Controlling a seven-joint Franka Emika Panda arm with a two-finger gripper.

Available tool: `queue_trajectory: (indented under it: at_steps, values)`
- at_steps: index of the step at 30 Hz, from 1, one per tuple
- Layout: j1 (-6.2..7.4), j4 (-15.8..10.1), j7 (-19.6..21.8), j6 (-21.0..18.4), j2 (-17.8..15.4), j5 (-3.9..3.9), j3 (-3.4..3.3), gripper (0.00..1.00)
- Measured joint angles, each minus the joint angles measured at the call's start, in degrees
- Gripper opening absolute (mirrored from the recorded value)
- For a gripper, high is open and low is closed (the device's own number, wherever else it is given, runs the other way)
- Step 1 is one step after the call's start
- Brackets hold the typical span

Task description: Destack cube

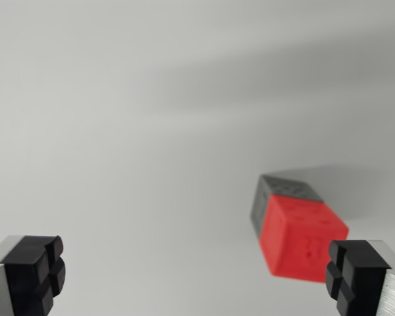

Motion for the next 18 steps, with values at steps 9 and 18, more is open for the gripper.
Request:
queue_trajectory:
  at_steps: [9, 18]
  values:
    - [-1.25, -4.3, -0.7, 3.0, -0.8, 0.05, -1.66, 1.0]
    - [-2.69, -8.4, -1.7, 6.3, -1.1, 0.18, -3.54, 1.0]
